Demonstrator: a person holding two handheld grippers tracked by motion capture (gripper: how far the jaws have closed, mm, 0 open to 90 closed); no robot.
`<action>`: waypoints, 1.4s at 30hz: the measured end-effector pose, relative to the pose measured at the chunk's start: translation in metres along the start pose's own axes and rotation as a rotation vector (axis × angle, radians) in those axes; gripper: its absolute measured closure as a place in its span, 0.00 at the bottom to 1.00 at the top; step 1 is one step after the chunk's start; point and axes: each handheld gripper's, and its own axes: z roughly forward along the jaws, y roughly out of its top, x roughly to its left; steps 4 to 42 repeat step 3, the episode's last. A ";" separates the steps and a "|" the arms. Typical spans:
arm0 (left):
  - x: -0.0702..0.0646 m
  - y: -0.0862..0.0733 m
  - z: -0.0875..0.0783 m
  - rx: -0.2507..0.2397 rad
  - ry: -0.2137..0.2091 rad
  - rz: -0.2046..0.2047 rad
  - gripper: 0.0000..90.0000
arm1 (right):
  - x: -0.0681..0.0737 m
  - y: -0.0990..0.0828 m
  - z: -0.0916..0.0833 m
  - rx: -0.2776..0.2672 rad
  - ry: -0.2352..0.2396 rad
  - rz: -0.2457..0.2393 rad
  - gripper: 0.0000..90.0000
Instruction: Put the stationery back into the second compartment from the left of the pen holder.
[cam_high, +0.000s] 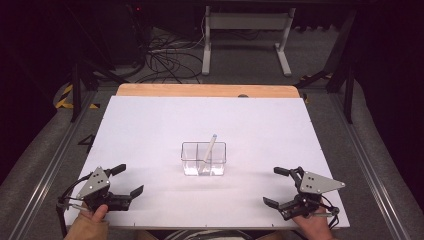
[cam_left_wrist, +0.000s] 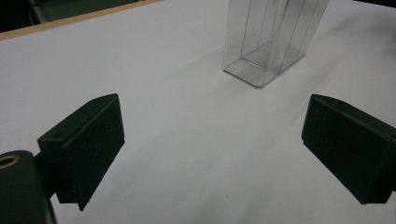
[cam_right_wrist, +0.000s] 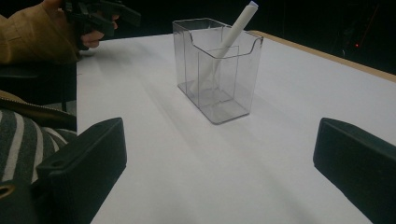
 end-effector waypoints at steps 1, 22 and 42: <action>0.000 0.000 0.000 -0.001 0.007 0.004 0.07 | 0.000 0.000 0.000 0.000 0.000 -0.001 0.04; -0.001 0.001 -0.001 -0.005 0.011 0.005 0.07 | 0.000 0.000 0.000 0.000 0.000 -0.001 0.04; -0.001 0.001 -0.001 -0.005 0.011 0.005 0.07 | 0.000 0.000 0.000 0.000 0.000 -0.001 0.04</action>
